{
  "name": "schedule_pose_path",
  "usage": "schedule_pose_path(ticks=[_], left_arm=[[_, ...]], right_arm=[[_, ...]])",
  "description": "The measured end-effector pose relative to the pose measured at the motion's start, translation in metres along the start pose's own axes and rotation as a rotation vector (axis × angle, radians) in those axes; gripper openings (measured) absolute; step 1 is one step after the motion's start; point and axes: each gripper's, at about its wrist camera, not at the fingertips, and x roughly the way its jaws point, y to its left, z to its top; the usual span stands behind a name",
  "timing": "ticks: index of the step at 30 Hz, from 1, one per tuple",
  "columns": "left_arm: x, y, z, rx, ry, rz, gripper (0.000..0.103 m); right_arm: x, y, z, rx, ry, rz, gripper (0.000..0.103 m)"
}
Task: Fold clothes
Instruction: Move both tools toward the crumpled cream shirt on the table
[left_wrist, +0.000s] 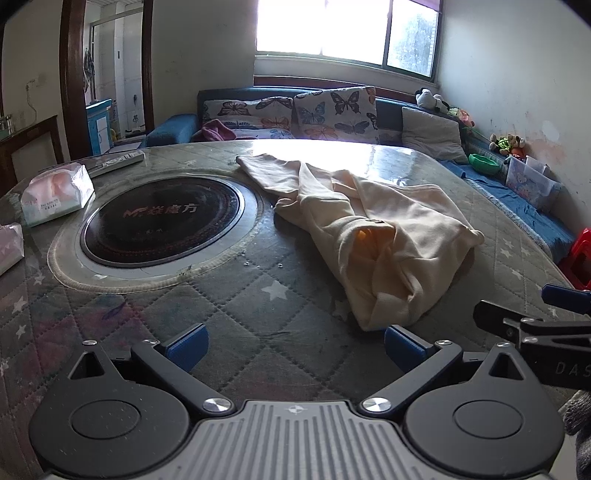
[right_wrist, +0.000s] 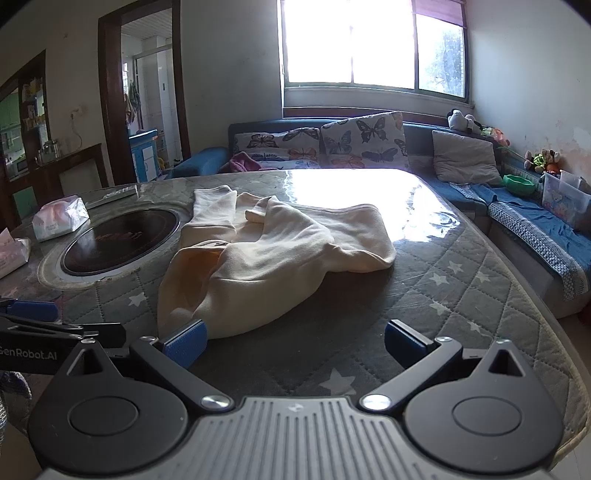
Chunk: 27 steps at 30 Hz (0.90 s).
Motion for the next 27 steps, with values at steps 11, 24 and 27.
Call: schedule_pose_path(ticks=[11,24,27], left_arm=[[-0.0042,-0.0069,-0.0014,0.008,0.0,0.014,0.103],[-0.0017,-0.0085,-0.0014,0.008,0.009,0.02,0.103],[-0.0006,-0.0084,-0.0016,0.008,0.012,0.021,0.103]], right_arm=[[-0.007,0.0004,-0.0004,0.001,-0.008,-0.002,0.103],[-0.0056,0.0001,0.0003,0.008,-0.002,-0.007,0.103],[-0.0043,0.0003,0.0001,0.007,0.001,-0.008,0.103]])
